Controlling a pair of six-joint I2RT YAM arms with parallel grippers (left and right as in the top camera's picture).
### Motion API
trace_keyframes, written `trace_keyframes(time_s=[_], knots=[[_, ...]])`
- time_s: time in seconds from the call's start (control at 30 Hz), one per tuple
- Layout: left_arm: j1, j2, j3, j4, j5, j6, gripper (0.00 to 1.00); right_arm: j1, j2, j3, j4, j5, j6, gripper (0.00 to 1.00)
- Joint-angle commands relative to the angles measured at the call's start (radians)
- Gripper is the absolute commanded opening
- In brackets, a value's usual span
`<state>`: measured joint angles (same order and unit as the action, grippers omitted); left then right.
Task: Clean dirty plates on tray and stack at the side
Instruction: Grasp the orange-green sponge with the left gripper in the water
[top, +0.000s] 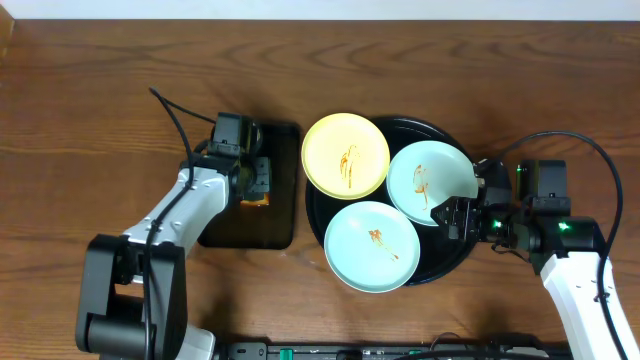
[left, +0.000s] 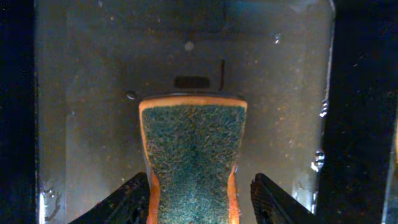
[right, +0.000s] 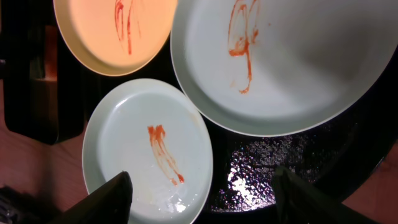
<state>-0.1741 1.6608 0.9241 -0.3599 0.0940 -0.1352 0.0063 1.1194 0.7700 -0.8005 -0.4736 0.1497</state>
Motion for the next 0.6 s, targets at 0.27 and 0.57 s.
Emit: trace_keyframes(time_s=[0.27,0.57], knots=[[-0.002,0.046,-0.019,0.003,0.0,-0.009,0.29,0.008,0.005,0.013,-0.004,0.002,0.013,0.7],[-0.002,0.076,-0.032,0.002,0.002,-0.009,0.15,0.008,0.005,0.013,-0.005,0.001,0.014,0.69]])
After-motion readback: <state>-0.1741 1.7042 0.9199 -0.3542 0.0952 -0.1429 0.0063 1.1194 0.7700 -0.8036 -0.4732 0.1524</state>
